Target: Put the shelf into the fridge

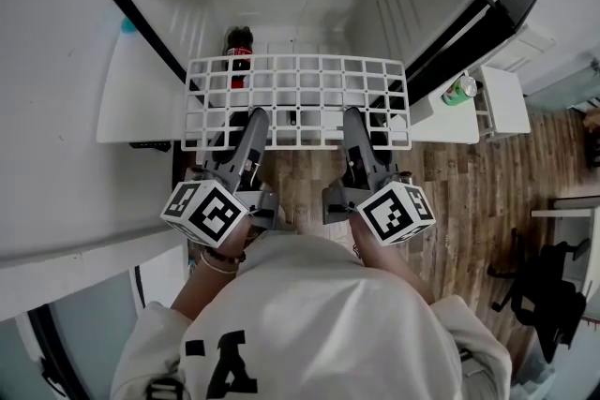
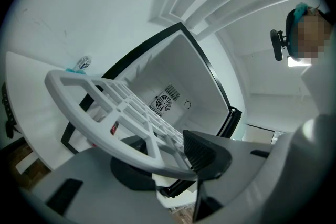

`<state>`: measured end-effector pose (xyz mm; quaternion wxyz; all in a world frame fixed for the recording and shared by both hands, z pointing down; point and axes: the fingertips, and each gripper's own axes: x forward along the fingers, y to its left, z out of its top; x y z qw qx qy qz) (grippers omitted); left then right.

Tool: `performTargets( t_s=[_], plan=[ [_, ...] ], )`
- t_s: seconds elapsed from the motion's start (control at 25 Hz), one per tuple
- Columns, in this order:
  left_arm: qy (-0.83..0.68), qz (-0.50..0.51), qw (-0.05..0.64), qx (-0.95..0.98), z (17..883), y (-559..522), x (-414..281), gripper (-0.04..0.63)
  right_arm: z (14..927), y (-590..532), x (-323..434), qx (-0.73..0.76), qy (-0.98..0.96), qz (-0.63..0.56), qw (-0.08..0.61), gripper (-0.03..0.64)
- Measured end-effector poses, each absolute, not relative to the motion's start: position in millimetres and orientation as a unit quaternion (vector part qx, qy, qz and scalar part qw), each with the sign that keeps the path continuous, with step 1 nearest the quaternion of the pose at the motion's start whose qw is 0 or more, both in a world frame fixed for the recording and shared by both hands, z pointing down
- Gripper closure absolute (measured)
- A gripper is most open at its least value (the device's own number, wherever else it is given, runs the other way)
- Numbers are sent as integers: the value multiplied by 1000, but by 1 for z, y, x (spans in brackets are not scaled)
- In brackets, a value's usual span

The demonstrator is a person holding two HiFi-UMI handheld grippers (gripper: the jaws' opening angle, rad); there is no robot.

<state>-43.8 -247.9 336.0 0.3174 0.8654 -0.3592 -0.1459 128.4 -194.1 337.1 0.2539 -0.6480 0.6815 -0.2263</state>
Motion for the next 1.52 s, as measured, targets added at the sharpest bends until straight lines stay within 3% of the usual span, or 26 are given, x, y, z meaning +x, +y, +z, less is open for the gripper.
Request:
performTargets(
  t_s=[1.52],
  plan=[
    [-347, -151, 319, 869, 330, -260, -41, 449, 332, -204, 132, -656, 668, -226, 270, 446]
  ],
)
